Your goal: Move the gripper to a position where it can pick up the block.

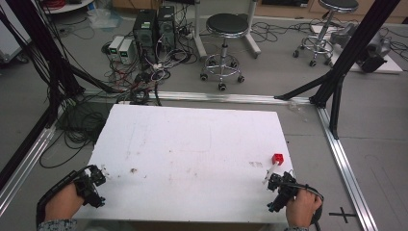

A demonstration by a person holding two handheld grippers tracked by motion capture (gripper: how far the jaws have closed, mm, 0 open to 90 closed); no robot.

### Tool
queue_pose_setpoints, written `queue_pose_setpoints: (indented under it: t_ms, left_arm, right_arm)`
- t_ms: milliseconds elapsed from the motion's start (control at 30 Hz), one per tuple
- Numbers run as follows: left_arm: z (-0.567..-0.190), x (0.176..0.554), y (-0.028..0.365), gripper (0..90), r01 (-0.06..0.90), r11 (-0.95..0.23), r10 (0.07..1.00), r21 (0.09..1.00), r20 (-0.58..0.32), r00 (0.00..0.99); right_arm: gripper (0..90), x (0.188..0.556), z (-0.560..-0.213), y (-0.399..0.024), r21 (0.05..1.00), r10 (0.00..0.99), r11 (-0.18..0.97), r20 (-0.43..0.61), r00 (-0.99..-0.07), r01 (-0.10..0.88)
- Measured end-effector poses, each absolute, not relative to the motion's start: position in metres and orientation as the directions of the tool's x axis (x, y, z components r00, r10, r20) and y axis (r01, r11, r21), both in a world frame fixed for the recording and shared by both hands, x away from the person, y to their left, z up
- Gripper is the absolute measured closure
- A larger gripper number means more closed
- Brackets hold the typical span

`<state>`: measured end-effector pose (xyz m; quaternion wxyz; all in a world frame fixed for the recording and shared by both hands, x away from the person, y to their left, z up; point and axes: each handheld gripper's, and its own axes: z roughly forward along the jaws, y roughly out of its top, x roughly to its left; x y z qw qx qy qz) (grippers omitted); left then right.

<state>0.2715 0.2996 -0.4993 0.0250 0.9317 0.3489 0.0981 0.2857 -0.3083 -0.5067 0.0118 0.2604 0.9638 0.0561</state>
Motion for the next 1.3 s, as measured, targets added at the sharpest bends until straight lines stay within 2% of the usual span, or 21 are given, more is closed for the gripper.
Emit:
queue_pose_setpoints:
  t_ms: [1000, 1300]
  left_arm:
    - [-0.5, 0.272, 0.296, 21.3, 0.64, -0.757, 0.653, 0.131, 0.168, 0.739]
    - [-0.5, 0.271, 0.298, 21.5, 0.64, -0.756, 0.655, 0.141, 0.163, 0.738]
  right_arm:
    - [7.8, 0.284, -0.505, -0.313, 0.125, 0.496, 0.861, 0.01, -0.868, 0.493]
    - [7.8, 0.283, -0.507, -0.32, 0.134, 0.454, 0.883, -0.001, -0.891, 0.45]
